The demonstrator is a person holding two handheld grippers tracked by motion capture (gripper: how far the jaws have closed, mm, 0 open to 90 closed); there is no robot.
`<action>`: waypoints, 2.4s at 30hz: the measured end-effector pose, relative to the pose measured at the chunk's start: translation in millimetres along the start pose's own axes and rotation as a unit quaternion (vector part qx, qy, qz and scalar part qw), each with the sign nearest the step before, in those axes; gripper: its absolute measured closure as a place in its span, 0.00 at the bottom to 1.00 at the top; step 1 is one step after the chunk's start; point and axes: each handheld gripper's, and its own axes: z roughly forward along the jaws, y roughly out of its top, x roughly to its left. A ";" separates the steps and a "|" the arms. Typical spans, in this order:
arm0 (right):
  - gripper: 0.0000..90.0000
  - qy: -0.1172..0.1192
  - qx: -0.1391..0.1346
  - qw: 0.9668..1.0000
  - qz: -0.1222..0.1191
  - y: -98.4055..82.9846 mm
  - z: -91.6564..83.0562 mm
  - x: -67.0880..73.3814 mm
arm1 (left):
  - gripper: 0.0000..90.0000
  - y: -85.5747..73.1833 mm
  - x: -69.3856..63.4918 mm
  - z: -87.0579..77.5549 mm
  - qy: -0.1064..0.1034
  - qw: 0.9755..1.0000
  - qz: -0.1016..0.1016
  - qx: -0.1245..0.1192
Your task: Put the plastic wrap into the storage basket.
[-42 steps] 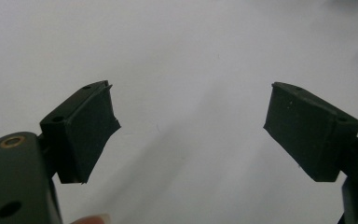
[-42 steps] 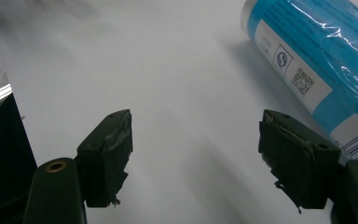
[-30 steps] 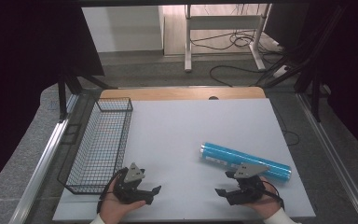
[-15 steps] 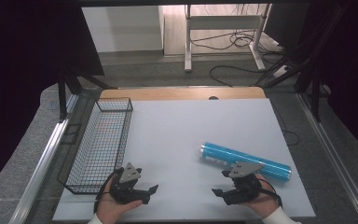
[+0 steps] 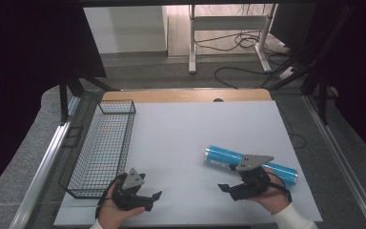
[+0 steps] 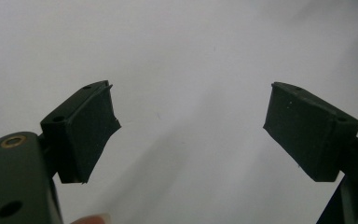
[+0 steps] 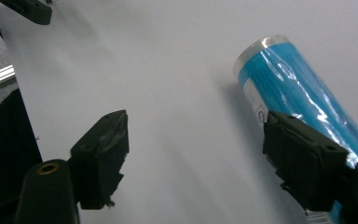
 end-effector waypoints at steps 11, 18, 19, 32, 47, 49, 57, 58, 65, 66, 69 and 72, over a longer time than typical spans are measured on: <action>0.19 -0.036 0.035 0.999 -0.003 29.1 -22.0 -44.6 | 0.18 -1.0 -0.9 -0.3 -0.004 1.000 0.004 0.003; 0.14 -0.041 0.105 0.993 0.020 18.5 -13.7 -81.1 | 0.18 -1.0 -1.1 0.2 -0.005 1.000 0.002 0.003; 0.14 -0.041 0.115 0.992 0.023 16.3 -12.7 -84.2 | 0.18 -1.1 -1.1 0.8 -0.006 1.000 0.002 0.004; 0.14 -0.033 0.195 0.980 0.022 -5.2 3.4 -100.3 | 0.18 -0.9 -1.9 1.1 -0.006 1.000 0.004 0.006; 0.30 -0.024 0.268 0.963 -0.020 -18.6 28.3 -104.7 | 0.18 -1.4 -1.1 0.8 -0.004 1.000 0.003 0.006; 0.30 -0.017 0.265 0.964 -0.024 -19.0 27.5 -106.1 | 0.18 -1.2 -1.6 0.6 -0.004 1.000 0.004 0.005; 0.33 -0.011 0.256 0.966 -0.026 -18.5 26.2 -106.2 | 0.18 -1.0 -2.0 1.6 -0.005 1.000 0.003 0.005; 0.33 -0.011 0.256 0.966 -0.026 -18.5 26.2 -106.2 | 0.18 -1.0 -2.0 1.6 -0.005 1.000 0.003 0.005; 0.35 -0.003 0.231 0.973 0.006 -14.8 21.7 -108.4 | 0.18 -1.0 -2.5 0.9 -0.006 1.000 0.002 0.002; 0.36 -0.002 0.220 0.975 0.018 -12.9 17.7 -108.8 | 0.18 -0.8 -2.3 0.2 -0.004 1.000 0.002 0.000; 0.36 -0.002 0.213 0.977 0.029 -10.8 13.8 -109.0 | 0.18 -0.5 -2.2 -0.1 -0.006 1.000 0.001 -0.001; 0.36 -0.010 0.208 0.977 0.035 -7.8 10.3 -107.2 | 0.18 -0.5 -3.2 0.3 -0.006 1.000 0.001 -0.002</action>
